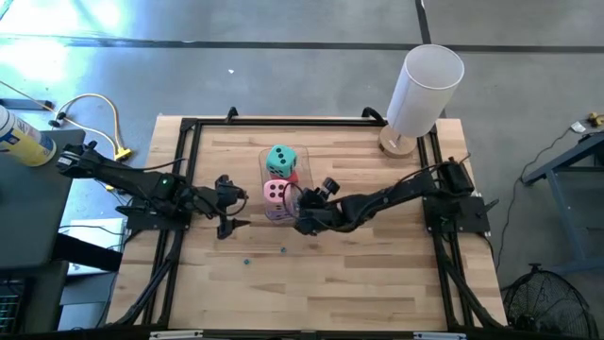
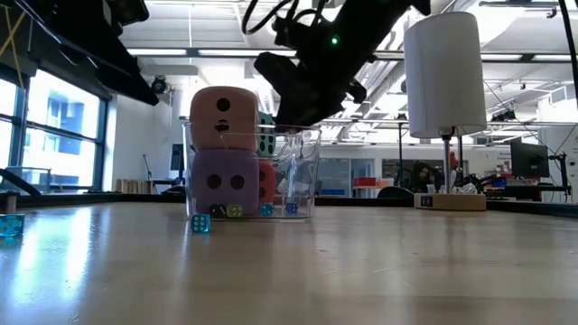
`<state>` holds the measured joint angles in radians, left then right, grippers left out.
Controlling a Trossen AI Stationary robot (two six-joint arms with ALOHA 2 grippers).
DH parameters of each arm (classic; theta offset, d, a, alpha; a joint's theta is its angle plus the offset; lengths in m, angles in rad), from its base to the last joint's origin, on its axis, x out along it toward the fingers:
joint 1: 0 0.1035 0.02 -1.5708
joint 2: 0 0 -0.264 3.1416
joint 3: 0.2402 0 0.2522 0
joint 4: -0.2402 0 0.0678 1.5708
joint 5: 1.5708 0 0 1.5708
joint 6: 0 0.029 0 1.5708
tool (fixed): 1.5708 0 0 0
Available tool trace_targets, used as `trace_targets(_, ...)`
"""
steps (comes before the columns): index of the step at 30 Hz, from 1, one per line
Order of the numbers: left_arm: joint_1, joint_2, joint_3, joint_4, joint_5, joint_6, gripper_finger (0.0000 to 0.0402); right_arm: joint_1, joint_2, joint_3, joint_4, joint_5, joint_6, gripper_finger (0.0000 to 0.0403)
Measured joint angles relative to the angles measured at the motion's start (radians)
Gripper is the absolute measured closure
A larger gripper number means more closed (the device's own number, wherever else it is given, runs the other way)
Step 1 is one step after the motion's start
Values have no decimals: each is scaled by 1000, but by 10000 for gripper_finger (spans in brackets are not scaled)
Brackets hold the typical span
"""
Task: Pick & Place Dice
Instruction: Put the small orange die into the transparent bin
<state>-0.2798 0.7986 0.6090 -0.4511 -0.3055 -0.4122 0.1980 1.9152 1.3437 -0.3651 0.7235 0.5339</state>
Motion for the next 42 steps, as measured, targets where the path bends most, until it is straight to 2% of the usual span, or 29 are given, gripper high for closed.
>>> trace_targets(4, 0, 0, 0, 0, 0, -28, 16, -12, 0, 0, 6, 1, -51, 243)
trace_targets(9, 0, 0, 0, 2, 0, -69, 16, -17, 0, 1, 31, 1, -119, 227)
trace_targets(16, 0, 0, 0, 3, -5, -74, 16, -14, 0, 1, 30, -50, -116, 236)
trace_targets(28, 0, 0, 0, 10, -7, -74, 16, 78, -58, 2, 25, -53, -145, 272)
trace_targets(33, 0, 0, 0, 29, -6, -74, 16, 83, -58, 2, 24, -54, -145, 264)
trace_targets(37, 0, 0, 0, 51, -6, -69, 16, 67, -58, 2, 25, -60, -140, 241)
trace_targets(39, 0, 0, 0, 57, -6, -62, 16, 53, -58, 2, 24, -108, -125, 227)
trace_targets(42, 0, 0, 0, 58, -6, -60, 16, 23, -57, 2, 35, -279, -98, 207)
